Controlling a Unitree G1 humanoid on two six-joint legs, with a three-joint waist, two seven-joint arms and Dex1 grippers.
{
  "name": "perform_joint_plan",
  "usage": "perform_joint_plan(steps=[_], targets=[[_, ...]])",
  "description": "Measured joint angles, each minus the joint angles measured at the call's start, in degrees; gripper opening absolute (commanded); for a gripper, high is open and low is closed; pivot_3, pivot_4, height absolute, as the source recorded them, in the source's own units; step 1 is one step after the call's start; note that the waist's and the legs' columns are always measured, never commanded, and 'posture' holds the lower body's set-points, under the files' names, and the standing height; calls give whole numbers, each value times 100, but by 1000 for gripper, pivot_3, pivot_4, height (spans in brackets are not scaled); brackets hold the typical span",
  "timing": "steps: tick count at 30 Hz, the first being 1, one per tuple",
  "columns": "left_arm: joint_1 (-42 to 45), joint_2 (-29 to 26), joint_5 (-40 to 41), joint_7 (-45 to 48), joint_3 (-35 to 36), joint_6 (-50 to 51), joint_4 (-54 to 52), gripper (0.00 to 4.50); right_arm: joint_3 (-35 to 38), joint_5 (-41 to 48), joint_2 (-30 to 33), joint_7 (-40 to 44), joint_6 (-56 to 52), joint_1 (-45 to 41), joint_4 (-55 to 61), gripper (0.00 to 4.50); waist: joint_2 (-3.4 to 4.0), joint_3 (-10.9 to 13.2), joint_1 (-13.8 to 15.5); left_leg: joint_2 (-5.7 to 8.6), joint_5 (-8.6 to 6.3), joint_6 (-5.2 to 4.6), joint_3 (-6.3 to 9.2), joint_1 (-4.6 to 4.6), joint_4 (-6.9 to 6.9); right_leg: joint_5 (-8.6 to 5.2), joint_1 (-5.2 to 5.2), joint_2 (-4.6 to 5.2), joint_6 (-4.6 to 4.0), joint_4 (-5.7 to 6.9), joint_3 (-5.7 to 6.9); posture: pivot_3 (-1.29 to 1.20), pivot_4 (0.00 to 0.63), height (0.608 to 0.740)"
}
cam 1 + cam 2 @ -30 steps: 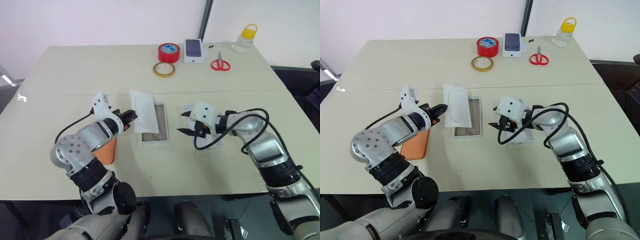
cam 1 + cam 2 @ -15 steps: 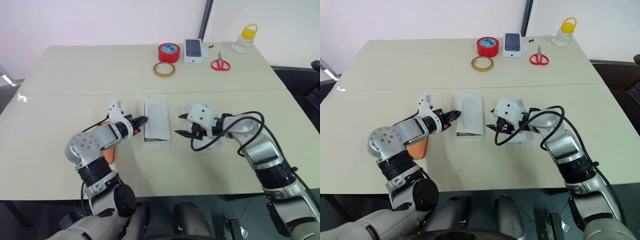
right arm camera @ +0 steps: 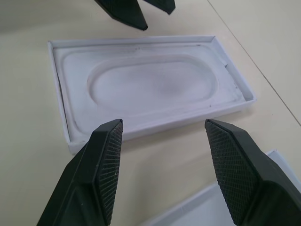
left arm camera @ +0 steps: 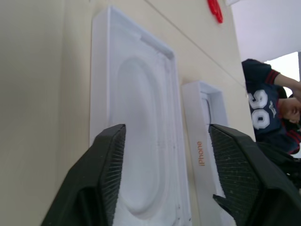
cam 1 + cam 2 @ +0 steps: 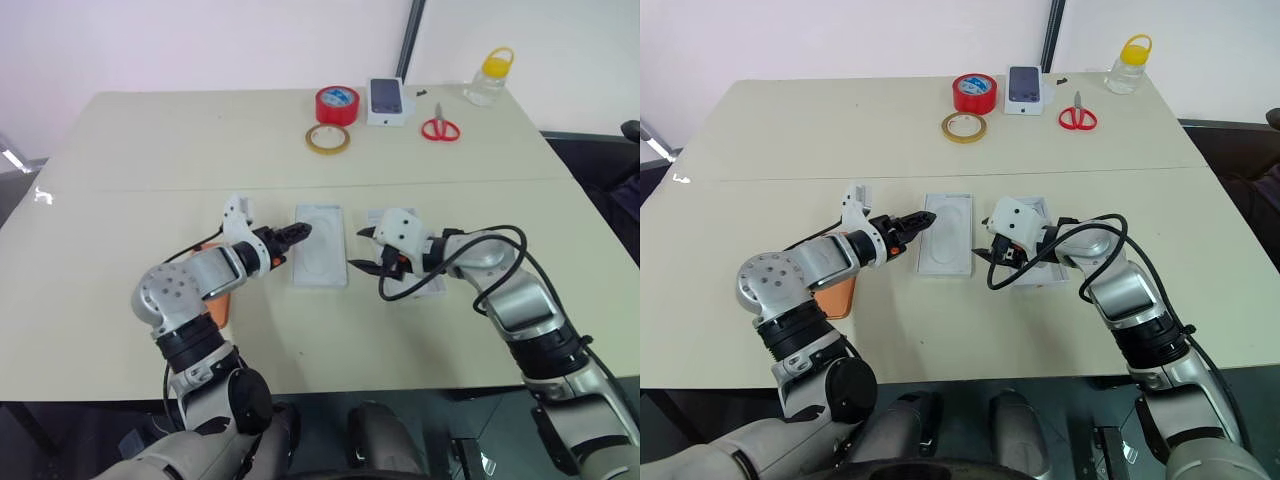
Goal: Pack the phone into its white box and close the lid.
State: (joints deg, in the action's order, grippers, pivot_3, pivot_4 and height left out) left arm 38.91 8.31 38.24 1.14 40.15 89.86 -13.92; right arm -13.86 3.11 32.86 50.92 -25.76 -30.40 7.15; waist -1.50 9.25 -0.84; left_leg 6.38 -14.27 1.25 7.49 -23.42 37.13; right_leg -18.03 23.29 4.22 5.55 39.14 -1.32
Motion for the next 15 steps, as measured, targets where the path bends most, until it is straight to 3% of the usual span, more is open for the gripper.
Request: perform_joint_plan(steps=[2,6,12,15], targets=[[-47,-170,77,96,-29,-53,-143,2951,3,-13,-109,-123,-28,-171,-156,2192,0,0,-17,0,0,1,-1,1,-2,0,1,0,0,2,-2,0,150,740],[-562,-1237,4,609,-639,-731,-349,2951,21,-62,-344,-386,-253,-568,-541,133,4,-2,-37,-8,1,7,-3,3,-4,1,6,-8,-3,4,-6,0,150,740],[-1702,-3210,-803,2014,-2019,-2902,-233,2951,-236,-279,-931,-671,-492,-1156,-1392,55,9,-2,-14,-9,2,10,-3,2,-7,4,8,-8,-9,-2,-8,0,150,740],[-2223,-3785,-1207,2708,-2526,-3997,-132,2951,-400,-437,-1206,-844,-475,-1439,-1952,55,14,-2,-9,-9,1,10,-2,2,-12,4,9,-7,-10,-4,-7,0,150,740]])
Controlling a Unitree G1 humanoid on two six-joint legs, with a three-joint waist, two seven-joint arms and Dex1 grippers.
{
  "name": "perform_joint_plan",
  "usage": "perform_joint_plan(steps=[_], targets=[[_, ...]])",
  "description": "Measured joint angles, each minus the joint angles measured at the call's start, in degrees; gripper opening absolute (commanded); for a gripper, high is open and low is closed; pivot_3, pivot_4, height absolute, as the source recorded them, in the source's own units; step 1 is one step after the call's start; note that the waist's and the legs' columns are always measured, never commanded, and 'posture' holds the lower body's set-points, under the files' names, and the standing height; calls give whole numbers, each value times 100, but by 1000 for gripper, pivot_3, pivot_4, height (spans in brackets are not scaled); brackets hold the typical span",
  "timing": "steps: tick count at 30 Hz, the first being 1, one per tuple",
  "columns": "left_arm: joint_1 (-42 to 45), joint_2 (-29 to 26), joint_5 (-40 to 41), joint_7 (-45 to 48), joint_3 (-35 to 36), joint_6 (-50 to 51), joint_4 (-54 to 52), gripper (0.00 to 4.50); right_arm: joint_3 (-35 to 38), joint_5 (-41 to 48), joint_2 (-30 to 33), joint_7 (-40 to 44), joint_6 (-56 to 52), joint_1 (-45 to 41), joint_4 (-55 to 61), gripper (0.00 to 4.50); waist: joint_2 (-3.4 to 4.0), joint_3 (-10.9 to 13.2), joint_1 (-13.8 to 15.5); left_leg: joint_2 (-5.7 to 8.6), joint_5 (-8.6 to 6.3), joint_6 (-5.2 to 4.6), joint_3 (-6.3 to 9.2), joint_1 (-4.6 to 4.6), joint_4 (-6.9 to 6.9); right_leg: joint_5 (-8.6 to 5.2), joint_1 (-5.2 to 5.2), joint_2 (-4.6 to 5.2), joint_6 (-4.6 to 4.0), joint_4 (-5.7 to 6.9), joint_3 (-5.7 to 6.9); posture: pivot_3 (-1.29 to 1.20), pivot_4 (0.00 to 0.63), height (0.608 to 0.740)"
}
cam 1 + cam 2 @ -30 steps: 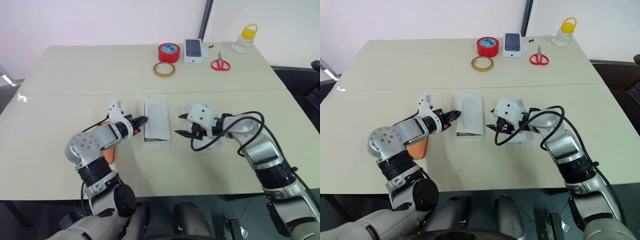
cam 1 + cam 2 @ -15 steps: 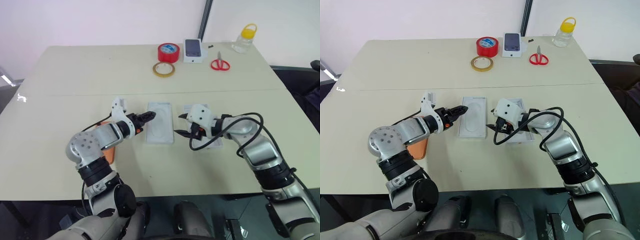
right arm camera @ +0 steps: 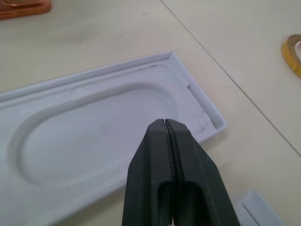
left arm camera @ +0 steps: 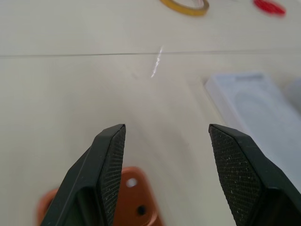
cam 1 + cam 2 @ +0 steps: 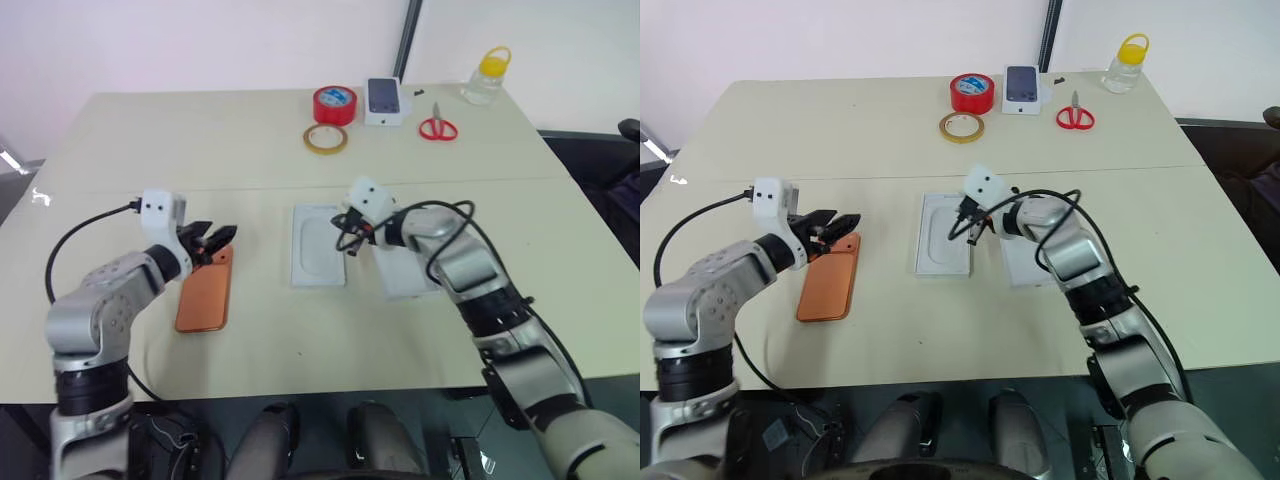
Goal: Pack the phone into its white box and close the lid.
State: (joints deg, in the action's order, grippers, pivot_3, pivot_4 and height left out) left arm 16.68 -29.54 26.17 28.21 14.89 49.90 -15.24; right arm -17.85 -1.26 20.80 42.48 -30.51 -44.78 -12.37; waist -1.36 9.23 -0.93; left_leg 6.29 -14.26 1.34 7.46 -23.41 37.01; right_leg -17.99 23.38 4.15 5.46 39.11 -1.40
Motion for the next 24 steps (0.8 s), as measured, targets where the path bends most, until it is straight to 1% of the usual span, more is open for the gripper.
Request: perform_joint_plan(steps=[4,10,13,19,22,24], targets=[[-413,-155,-89,433,-97,-675,161,2951,-155,-186,-269,-149,148,-217,-591,55,1,0,5,0,-1,-1,2,-1,0,0,0,1,0,-3,1,0,150,740],[-695,-251,-131,573,-158,-963,160,2951,-483,-317,-331,162,216,-230,-817,55,3,2,-31,-1,-1,-2,2,-1,-1,0,4,0,0,2,0,0,150,740],[-779,-251,-140,578,-236,-1024,158,2951,-699,-416,-183,449,271,-177,-625,55,5,1,-24,-2,-1,-1,2,-1,-1,0,4,-1,0,3,1,0,150,740],[-814,-253,-133,538,-232,-1036,151,2951,-913,-487,212,1001,348,159,133,55,5,0,-10,-1,-2,-3,3,0,0,0,0,0,1,2,2,0,150,740],[-815,-251,-62,475,-191,-1009,151,2951,-919,-528,251,1009,379,229,286,55,5,0,-11,-1,-2,-3,3,0,1,0,0,0,1,2,2,0,150,740],[-810,-232,29,333,-26,-866,152,2951,-841,-518,188,888,352,233,300,55,5,0,-24,-2,-2,-3,3,0,0,0,3,-1,1,3,1,0,150,740]])
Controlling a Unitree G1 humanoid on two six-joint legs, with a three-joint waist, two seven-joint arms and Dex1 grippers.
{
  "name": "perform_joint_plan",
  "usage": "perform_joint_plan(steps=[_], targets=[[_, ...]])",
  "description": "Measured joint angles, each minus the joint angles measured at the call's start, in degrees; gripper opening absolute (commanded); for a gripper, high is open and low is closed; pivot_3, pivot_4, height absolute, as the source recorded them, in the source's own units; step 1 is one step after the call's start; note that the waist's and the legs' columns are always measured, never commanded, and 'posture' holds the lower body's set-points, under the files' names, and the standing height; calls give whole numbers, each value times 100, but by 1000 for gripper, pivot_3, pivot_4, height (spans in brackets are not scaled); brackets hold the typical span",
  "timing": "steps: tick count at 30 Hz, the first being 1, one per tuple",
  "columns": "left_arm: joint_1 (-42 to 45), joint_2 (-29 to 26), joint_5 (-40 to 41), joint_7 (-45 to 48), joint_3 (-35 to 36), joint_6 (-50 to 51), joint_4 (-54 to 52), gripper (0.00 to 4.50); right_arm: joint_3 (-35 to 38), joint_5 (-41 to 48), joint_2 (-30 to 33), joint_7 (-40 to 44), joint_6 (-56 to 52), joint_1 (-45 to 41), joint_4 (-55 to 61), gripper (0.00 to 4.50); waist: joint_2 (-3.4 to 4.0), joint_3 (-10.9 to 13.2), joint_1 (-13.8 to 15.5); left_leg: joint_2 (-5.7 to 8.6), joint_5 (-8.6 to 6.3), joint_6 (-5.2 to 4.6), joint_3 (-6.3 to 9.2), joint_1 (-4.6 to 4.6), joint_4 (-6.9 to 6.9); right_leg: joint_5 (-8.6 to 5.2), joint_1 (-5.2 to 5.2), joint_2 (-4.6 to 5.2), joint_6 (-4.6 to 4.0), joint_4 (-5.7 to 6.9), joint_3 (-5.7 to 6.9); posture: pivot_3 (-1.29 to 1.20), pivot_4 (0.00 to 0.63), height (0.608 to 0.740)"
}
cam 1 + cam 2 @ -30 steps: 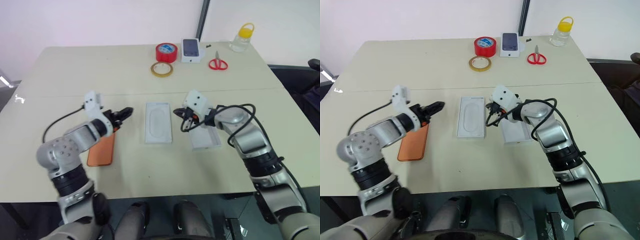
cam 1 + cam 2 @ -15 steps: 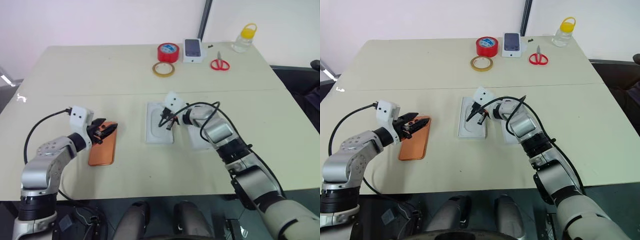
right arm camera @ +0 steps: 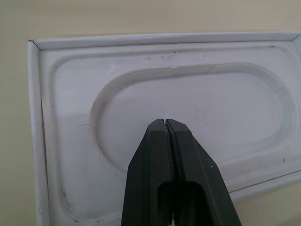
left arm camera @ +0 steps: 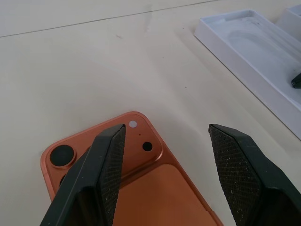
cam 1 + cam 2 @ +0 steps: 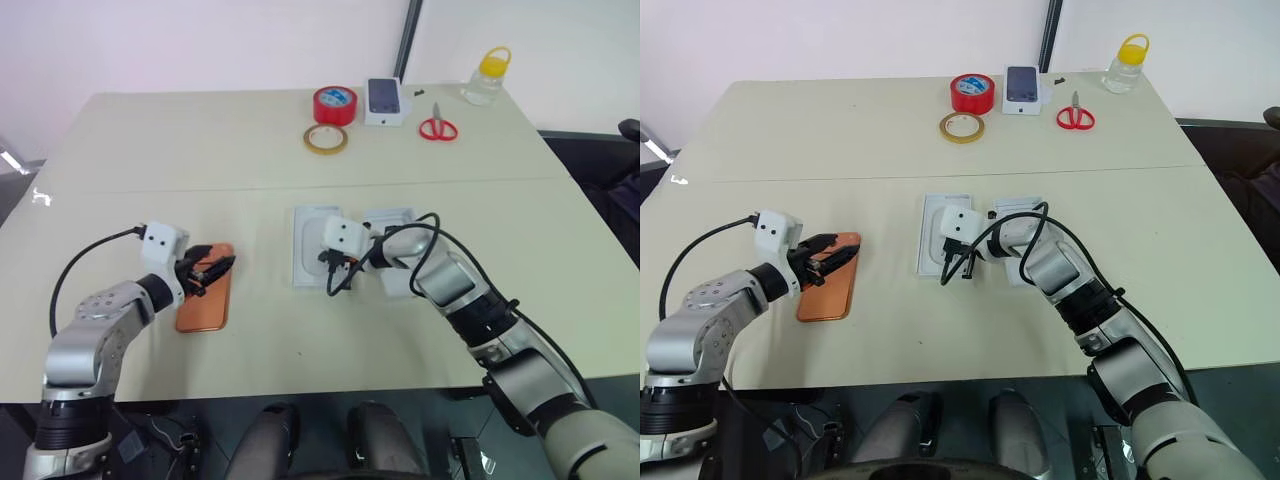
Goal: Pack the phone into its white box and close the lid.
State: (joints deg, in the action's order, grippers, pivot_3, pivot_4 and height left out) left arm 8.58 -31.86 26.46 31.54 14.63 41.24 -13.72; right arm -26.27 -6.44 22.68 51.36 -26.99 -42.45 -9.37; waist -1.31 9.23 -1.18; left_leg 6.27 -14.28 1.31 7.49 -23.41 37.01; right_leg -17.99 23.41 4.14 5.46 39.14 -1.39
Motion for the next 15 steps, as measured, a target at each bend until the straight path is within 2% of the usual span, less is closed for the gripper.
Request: perform_joint_plan(steps=[2,4,6,7,10,15], targets=[[46,45,116,-273,276,282,5,2951,172,58,-172,-151,-121,-3,116,55,0,0,-11,-3,0,0,0,-1,0,0,2,-2,0,2,-1,0,150,740],[119,95,292,-623,652,704,23,3502,277,127,-418,-291,-402,-66,371,0,0,0,-32,-4,0,0,0,0,0,0,4,-3,0,6,-1,0,150,740],[172,171,463,-1017,1007,1230,11,4260,279,180,-761,-416,-699,-112,719,0,0,0,-58,-4,0,0,2,0,0,0,3,-4,0,7,-1,0,150,740],[188,202,527,-1189,1131,1484,9,4473,224,208,-915,-450,-803,-121,858,0,0,0,-68,-4,0,0,3,0,0,0,3,-4,0,7,0,0,150,740],[285,301,713,-1622,1409,2324,3,4473,-108,219,-1292,-509,-1047,-125,1045,0,-1,-1,-87,-3,0,0,5,0,4,0,1,-4,0,8,3,0,150,740],[759,330,1079,-1935,1996,3776,-12,4473,-801,-27,-1573,-629,-1205,-233,656,0,0,-3,-113,0,1,1,8,3,5,0,3,-4,0,10,6,0,150,740]])
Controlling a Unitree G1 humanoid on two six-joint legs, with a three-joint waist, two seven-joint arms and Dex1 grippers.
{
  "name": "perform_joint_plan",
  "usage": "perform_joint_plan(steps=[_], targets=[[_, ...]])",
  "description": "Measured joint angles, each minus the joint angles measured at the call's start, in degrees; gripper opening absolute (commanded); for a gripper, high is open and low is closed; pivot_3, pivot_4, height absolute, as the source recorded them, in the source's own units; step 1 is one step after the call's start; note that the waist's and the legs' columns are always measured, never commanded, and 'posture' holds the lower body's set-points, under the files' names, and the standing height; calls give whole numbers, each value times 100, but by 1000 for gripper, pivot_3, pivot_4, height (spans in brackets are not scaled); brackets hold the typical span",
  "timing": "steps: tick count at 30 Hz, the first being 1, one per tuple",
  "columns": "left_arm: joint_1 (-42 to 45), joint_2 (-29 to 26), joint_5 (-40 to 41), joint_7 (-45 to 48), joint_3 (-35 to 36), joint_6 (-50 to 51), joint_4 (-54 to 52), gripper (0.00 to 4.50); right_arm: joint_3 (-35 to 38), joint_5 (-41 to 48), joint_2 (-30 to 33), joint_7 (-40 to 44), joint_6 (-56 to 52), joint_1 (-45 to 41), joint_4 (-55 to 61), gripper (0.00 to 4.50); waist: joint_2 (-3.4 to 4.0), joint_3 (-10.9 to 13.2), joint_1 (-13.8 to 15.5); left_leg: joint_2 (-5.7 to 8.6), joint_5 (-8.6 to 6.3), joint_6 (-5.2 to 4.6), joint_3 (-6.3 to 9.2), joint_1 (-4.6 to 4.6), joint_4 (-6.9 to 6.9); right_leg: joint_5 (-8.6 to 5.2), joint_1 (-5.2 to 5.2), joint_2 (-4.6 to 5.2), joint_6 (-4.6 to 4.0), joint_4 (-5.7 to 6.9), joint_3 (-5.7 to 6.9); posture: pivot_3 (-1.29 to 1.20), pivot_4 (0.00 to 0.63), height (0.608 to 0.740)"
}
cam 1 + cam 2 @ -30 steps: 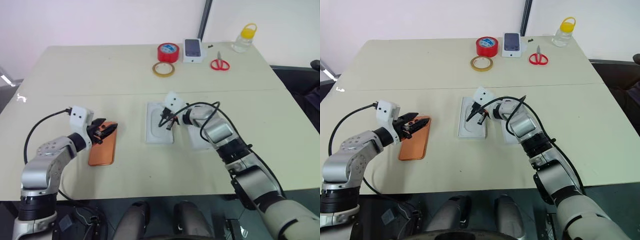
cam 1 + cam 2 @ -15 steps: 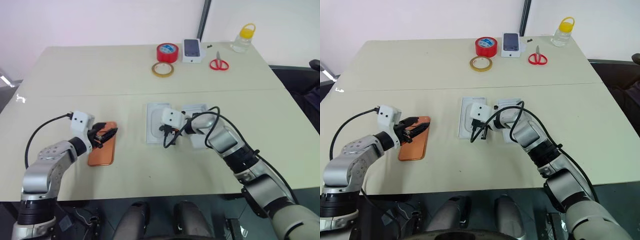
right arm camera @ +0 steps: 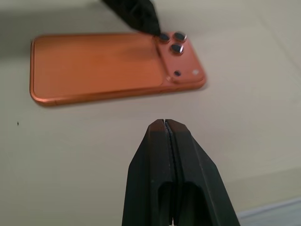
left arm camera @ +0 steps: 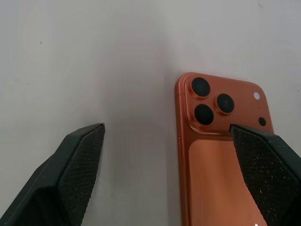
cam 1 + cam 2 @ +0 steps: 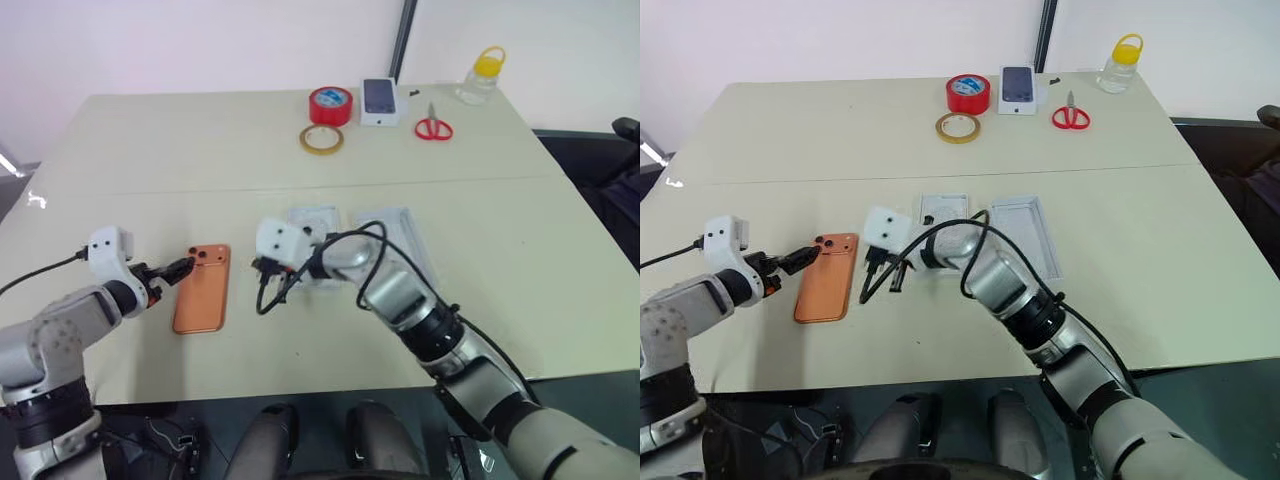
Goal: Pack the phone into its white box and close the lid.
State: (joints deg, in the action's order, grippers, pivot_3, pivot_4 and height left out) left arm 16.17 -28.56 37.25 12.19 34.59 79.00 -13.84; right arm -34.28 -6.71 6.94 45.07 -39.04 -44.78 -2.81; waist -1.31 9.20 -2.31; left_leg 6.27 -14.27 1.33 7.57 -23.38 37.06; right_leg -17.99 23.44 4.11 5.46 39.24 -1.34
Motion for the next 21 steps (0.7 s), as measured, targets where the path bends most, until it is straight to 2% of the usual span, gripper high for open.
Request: perform_joint_plan(steps=[3,6,21], targets=[[47,15,142,13,108,608,-224,4473,-235,-125,-86,-2,-80,-117,-338,0,4,-2,-17,0,1,2,0,1,-2,0,-1,0,0,2,-1,0,150,740],[44,310,311,13,130,988,-589,4473,-361,-149,-153,109,-139,-190,-520,0,15,-9,-4,1,1,2,0,4,-2,0,-5,1,0,0,0,0,150,740],[-292,753,1515,-430,32,1042,-866,4473,-597,-412,-365,374,379,-550,-1360,0,47,-38,73,7,-1,0,1,24,-3,0,-11,6,0,-12,-1,0,150,740]])
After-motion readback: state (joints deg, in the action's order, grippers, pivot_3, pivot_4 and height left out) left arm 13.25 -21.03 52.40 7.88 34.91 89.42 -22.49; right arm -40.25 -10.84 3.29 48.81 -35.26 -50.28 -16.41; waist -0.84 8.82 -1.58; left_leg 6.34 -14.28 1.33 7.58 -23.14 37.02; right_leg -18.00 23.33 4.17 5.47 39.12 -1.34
